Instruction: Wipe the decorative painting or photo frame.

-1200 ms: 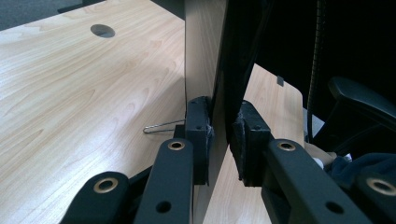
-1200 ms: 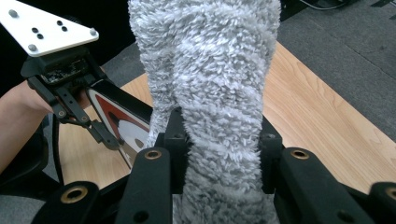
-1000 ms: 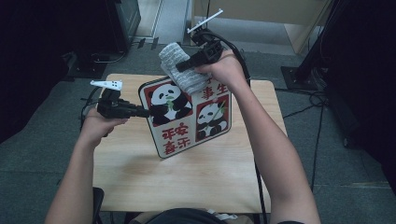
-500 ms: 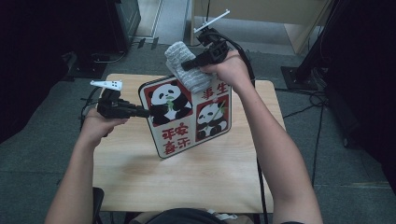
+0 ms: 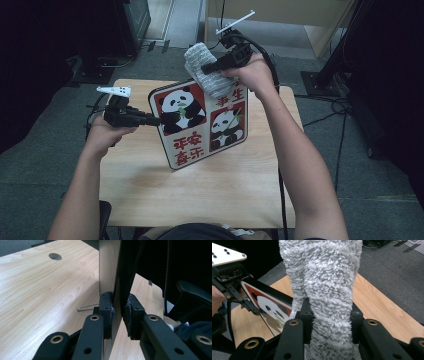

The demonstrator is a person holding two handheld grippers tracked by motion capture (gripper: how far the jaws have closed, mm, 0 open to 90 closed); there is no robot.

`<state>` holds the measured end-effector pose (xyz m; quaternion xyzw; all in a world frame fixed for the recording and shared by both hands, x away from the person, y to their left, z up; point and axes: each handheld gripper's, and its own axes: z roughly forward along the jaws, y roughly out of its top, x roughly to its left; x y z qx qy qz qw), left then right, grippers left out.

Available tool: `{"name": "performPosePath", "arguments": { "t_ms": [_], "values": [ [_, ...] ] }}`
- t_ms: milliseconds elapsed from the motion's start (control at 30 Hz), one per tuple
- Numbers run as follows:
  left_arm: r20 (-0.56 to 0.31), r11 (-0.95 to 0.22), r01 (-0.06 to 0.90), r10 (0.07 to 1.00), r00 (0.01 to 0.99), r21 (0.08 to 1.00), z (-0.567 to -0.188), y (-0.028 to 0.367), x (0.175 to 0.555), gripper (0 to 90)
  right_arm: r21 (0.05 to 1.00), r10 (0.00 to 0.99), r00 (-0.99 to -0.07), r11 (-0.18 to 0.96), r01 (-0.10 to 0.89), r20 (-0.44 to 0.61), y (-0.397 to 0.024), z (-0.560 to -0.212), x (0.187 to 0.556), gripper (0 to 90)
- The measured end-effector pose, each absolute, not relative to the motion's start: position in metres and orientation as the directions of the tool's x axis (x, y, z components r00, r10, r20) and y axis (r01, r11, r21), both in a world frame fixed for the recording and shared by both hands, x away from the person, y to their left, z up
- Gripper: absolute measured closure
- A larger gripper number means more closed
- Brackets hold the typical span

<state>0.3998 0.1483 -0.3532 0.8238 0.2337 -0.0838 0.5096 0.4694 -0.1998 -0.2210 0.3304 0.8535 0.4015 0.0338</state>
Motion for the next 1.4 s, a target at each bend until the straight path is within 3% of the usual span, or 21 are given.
{"name": "performPosePath", "arguments": {
  "t_ms": [1400],
  "values": [
    [-0.374, -0.371, 0.468, 0.299, 0.878, 0.802, -0.354, 0.15, 0.4, 78.4, 0.713, 0.683, -0.702, 0.389, 0.583, 0.201, -0.255, -0.222, 0.477, 67.3]
  ]
}}
